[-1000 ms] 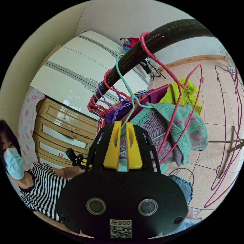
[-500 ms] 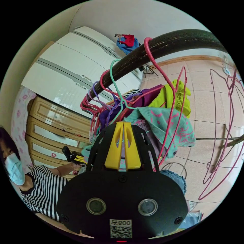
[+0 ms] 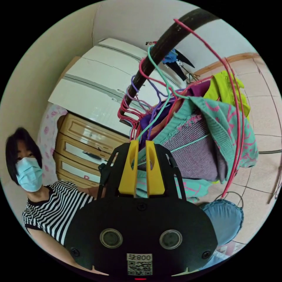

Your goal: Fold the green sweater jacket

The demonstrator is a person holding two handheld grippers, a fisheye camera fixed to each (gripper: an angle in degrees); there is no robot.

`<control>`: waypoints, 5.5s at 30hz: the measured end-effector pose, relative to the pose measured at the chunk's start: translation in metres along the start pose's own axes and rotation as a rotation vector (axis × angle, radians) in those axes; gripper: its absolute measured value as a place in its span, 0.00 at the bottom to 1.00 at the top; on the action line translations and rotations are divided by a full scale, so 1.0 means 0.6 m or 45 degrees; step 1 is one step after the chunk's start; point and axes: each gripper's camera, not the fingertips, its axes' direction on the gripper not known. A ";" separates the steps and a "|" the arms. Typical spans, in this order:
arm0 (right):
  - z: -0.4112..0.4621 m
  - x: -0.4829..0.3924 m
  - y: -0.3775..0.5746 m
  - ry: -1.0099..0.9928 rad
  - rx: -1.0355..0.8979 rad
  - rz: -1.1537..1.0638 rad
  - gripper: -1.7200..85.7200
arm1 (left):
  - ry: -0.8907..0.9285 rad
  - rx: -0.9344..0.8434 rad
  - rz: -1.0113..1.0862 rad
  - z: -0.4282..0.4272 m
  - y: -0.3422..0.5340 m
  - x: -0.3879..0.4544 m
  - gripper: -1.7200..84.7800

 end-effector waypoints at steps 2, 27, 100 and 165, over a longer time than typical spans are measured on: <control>0.010 -0.006 0.011 -0.012 -0.036 0.008 0.08 | 0.007 -0.002 0.001 0.004 0.000 -0.001 0.05; -0.015 -0.185 0.154 -0.237 0.034 0.116 0.08 | 0.050 -0.002 0.023 -0.046 -0.090 0.012 0.05; 0.065 -2.494 1.744 0.949 2.347 -0.028 0.02 | 2.689 -0.763 1.724 -1.475 -0.558 1.513 0.05; 0.381 -3.640 1.032 2.693 2.450 2.033 0.03 | 2.412 -1.119 1.796 -1.807 -0.726 2.470 0.05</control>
